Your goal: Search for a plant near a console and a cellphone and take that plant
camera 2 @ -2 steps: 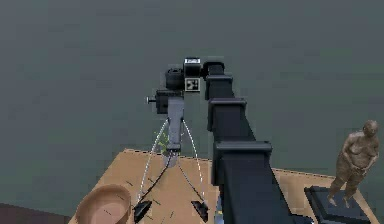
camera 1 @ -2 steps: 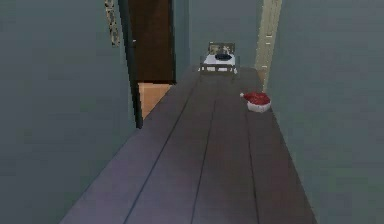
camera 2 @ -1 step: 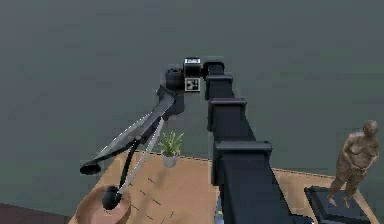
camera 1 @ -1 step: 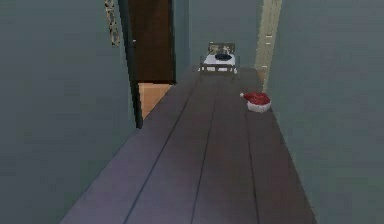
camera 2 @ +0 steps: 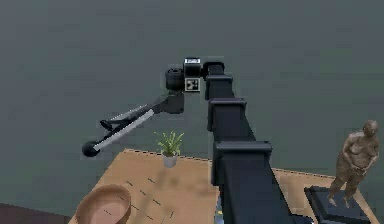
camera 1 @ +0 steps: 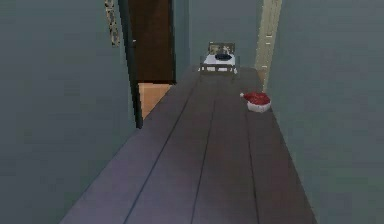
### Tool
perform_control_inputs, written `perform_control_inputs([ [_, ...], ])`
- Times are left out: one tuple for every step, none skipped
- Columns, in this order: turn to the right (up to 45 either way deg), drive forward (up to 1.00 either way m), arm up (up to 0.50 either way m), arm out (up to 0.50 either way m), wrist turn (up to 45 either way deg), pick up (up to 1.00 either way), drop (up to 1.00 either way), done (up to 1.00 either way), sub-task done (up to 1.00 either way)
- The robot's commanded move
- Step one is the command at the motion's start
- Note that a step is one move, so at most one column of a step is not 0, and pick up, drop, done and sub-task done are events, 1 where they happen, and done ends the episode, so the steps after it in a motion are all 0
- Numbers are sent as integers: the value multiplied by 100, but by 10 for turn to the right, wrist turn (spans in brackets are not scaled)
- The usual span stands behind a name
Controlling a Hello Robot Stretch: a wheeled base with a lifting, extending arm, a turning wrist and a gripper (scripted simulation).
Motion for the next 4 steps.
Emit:
perform_control_inputs([
  [0, 0, 0, 0, 450, 0, 0, 0, 0],
  [0, 0, 0, 0, 330, 0, 0, 0, 0],
  [0, 0, -30, 0, 0, 0, 0, 0, 0],
  [0, 0, 0, 0, 0, 100, 0, 0, 0],
])
